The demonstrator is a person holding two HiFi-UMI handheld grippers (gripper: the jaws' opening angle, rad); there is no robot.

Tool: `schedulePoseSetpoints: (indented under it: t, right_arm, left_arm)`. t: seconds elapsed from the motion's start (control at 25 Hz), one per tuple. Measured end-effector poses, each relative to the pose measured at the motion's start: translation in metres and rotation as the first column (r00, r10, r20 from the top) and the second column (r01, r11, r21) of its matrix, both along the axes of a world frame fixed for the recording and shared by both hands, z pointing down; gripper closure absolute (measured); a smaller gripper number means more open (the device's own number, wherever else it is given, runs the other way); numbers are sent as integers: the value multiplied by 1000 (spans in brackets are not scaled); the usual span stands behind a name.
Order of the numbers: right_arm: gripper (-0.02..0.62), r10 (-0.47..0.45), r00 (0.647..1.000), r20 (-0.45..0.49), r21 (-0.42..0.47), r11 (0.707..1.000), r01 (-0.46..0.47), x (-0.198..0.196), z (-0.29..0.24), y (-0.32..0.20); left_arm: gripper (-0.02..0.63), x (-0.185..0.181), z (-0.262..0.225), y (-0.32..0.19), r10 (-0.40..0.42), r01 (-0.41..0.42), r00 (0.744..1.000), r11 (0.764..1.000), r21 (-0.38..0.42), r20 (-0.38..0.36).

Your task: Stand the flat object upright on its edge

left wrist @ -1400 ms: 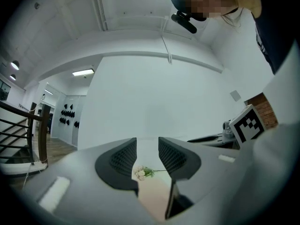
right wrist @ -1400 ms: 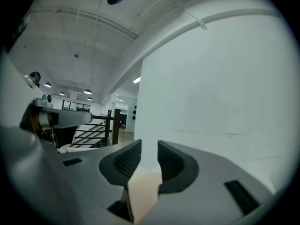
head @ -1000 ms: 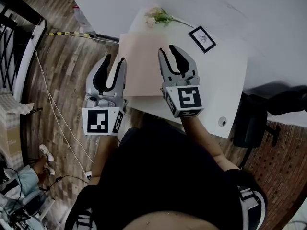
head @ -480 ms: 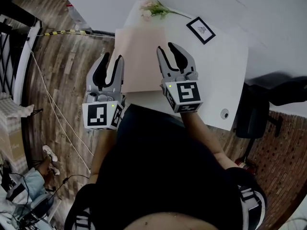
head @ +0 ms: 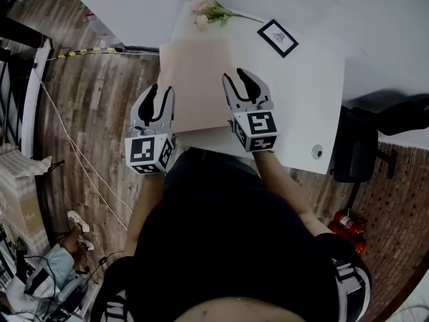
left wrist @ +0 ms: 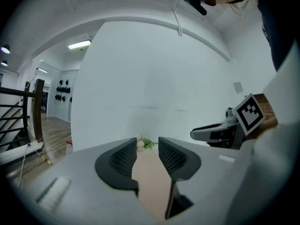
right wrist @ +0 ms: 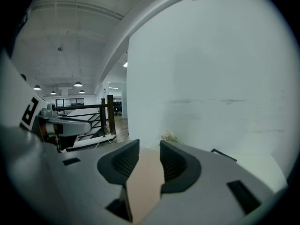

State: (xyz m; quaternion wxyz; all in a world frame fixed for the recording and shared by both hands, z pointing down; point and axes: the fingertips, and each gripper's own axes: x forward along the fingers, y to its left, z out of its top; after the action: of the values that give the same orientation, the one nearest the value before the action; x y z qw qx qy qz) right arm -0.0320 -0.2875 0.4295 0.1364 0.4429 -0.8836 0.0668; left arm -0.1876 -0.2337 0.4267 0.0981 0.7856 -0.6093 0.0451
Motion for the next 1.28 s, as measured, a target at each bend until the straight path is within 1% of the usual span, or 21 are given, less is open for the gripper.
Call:
schedulePoseSetpoints:
  t: [0.12,0.28,0.4,0.52,0.64,0.8,1.04,1.28]
  right_arm:
    - [463,7,1000,-23,-34,999,-8,4,16,3]
    - [457,11,999,-50,-75,997,-14,10,36,7]
    - [451,8,997,-73,-108,994,-16,13,51,10]
    - [445,0,996,-94,-148,989,-14,17,67,15]
    - [440,1,996,-88,-200,980,-19,21,83,21]
    - [430,-1,998,-66,-274,962,-17,25,102,27]
    - [411,5,999,-51,-367,930,-23,29,126,36]
    - [373,7,1000,-26,-484,875,-19,35,151,42]
  left_arm:
    - [456,-4,21,0,-9,7,1000,999,-54,-25]
    - [456,-9,53,2,-33,17,993,990,-143,-111]
    - [450,-10,78,6,-38,2,986,976,-216,-161]
    - [441,-12,98,13,-46,-4,984,962,-273,-175]
    - [424,-13,113,19,-50,-12,981,948,-317,-188]
    - [398,-13,130,25,-57,-31,973,928,-372,-224]
    - [361,-12,151,32,-54,-59,968,900,-432,-245]
    - [318,-9,169,35,-58,-97,956,862,-497,-289]
